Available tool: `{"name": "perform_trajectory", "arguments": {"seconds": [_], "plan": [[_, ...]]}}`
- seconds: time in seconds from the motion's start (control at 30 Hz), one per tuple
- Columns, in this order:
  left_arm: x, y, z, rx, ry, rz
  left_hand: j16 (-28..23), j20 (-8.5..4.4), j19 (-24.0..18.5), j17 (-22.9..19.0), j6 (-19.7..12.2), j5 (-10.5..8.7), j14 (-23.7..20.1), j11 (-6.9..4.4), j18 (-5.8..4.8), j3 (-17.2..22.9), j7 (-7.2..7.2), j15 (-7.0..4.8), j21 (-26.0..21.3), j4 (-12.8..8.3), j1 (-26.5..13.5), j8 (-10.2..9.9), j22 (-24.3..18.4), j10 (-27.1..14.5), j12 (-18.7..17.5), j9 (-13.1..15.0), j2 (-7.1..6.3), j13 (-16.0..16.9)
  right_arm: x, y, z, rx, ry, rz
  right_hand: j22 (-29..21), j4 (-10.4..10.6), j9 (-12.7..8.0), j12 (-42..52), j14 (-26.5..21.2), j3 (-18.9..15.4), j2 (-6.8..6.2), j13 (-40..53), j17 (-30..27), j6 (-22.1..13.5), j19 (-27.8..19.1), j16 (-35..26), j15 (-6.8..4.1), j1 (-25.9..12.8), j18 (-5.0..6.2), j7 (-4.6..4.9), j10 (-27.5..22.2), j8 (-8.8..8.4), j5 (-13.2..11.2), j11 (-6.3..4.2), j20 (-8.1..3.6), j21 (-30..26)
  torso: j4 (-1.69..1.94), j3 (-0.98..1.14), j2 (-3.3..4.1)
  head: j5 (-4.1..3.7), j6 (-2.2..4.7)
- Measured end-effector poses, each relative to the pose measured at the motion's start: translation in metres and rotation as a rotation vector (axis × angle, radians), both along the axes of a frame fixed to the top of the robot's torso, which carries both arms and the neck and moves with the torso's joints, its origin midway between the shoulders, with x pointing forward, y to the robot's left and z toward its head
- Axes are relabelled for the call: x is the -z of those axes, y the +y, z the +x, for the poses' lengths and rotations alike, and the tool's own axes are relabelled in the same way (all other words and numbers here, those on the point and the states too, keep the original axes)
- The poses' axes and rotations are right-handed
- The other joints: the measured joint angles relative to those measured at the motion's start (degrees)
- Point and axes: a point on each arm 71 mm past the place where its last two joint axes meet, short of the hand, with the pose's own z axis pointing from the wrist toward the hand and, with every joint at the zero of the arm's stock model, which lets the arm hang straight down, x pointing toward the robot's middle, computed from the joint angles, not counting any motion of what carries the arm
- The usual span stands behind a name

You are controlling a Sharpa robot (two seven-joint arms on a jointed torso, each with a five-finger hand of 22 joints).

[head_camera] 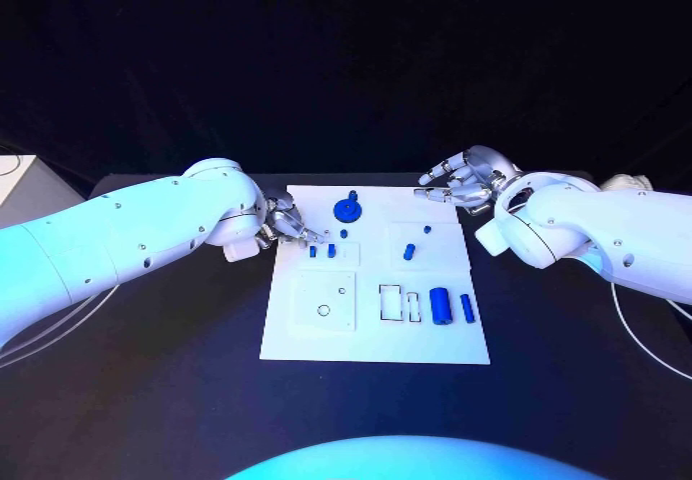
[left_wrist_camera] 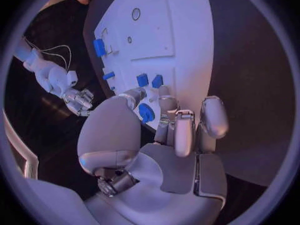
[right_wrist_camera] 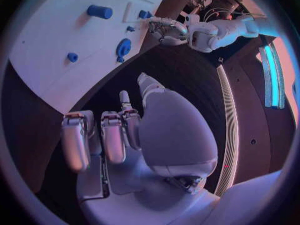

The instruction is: Assemble the parts on the task board

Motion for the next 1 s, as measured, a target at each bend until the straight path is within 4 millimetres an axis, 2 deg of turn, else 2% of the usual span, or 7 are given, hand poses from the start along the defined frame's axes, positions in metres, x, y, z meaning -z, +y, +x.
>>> {"name": "perform_trajectory", "arguments": {"seconds": [0.33,0.4,0.47,0.5,0.57,0.7,1.0], "plan": [[-0.008,0.006,0.001,-0.056,-0.033,-0.146,-1.25,0.91,-2.58,0.00,-2.73,-1.96,-0.06,1.05,0.00,-2.86,0.90,0.81,-1.81,-0.02,0.49,0.34,-2.88,-3.19,-0.51,0.66,0.49,-1.63,0.001,-0.001,0.000,0.002,0.002,0.000,-0.01,0.00,0.00,0.00,0.00,0.00,0.00,0.00,0.00,0.00,0.00,-0.15,0.00,0.00,0.00,0.00,0.00,0.00,0.00,0.00,0.00,-0.12,-0.01,0.00,-0.02,-0.19,0.29],[-0.010,0.006,0.001,-0.056,-0.051,-0.178,-2.36,1.11,-4.59,0.00,-4.06,-1.96,-0.02,1.39,0.08,-3.06,1.27,1.37,-3.25,-0.07,1.16,0.35,-5.12,-5.44,-1.77,0.78,1.13,-3.83,0.001,-0.002,0.000,0.003,0.002,-0.001,-0.01,0.00,0.00,0.00,0.00,0.00,0.00,0.00,-0.01,0.00,0.00,-0.15,0.00,0.00,0.00,0.00,0.00,0.00,0.00,0.00,0.00,-0.12,-0.01,0.00,-0.01,-0.27,0.34],[-0.011,0.003,0.000,-0.043,-0.075,-0.219,-4.73,1.82,-9.17,-0.15,-6.73,-1.93,-0.44,2.40,1.71,-3.03,2.32,2.57,-6.52,-0.10,3.94,0.47,-10.06,-10.62,-4.47,0.82,1.60,-8.38,0.001,-0.002,0.000,0.004,0.002,-0.001,-0.01,0.00,0.00,0.00,0.00,0.00,0.00,0.00,-0.01,0.00,0.00,-0.15,0.00,0.00,0.00,0.00,0.00,0.00,0.00,0.00,0.00,-0.12,0.02,0.00,0.00,-0.34,0.42],[-0.012,0.001,-0.001,-0.035,-0.089,-0.239,-6.34,2.17,-12.22,-1.50,-8.13,-1.71,-1.99,2.96,2.46,-2.52,2.94,3.10,-8.72,-0.52,6.21,0.48,-13.24,-12.77,-5.21,0.77,1.92,-9.29,0.001,-0.003,0.000,0.005,0.002,-0.001,0.01,0.00,0.00,0.00,0.00,0.00,0.00,0.00,-0.01,0.00,0.00,-0.15,0.00,0.00,0.00,0.00,0.00,0.00,0.00,0.00,0.00,-0.12,0.02,0.01,0.00,-0.35,0.47],[-0.014,-0.003,-0.002,-0.014,-0.120,-0.282,-13.39,3.47,-21.91,-11.69,-11.39,-1.49,-10.42,4.35,4.51,0.83,4.39,4.40,-16.53,-1.66,13.11,-0.31,-22.94,-18.42,-7.75,-0.64,1.74,-11.33,0.001,-0.003,0.000,0.005,0.001,0.000,0.04,0.00,0.00,0.00,0.00,0.00,0.00,0.00,-0.01,0.00,0.00,-0.15,0.00,0.00,0.00,0.00,0.00,0.00,0.00,0.00,0.00,-0.35,0.02,0.00,0.00,-0.41,0.63],[-0.015,-0.014,-0.006,0.046,-0.216,-0.369,-25.10,5.73,-26.86,-27.88,-13.77,-1.49,-25.54,6.71,4.51,7.49,6.77,6.69,-23.02,-4.24,20.25,-2.73,-27.42,-24.23,-13.38,-5.14,-0.27,-16.57,0.001,-0.004,0.000,0.008,-0.002,0.000,0.04,0.00,0.00,-0.22,0.00,0.00,0.00,0.00,-0.01,0.00,0.00,-0.15,0.00,0.00,0.00,0.00,0.00,0.00,0.00,0.00,0.00,-0.35,0.03,0.01,0.00,-0.51,1.12],[-0.003,-0.033,-0.013,0.189,-0.431,-0.384,-25.49,6.14,-27.33,-31.78,-15.65,-1.77,-27.51,8.13,4.51,10.16,6.83,7.55,-23.97,-7.13,21.88,-5.18,-27.56,-28.87,-19.09,-10.68,-1.63,-22.52,0.001,-0.005,0.002,0.007,-0.014,0.003,0.03,0.00,0.01,-0.22,0.00,0.00,0.00,0.00,-0.01,0.00,0.00,-0.15,0.00,0.00,0.00,0.00,0.00,0.00,0.00,0.00,0.00,-0.60,0.05,-0.03,-0.02,-0.63,1.85]]}}
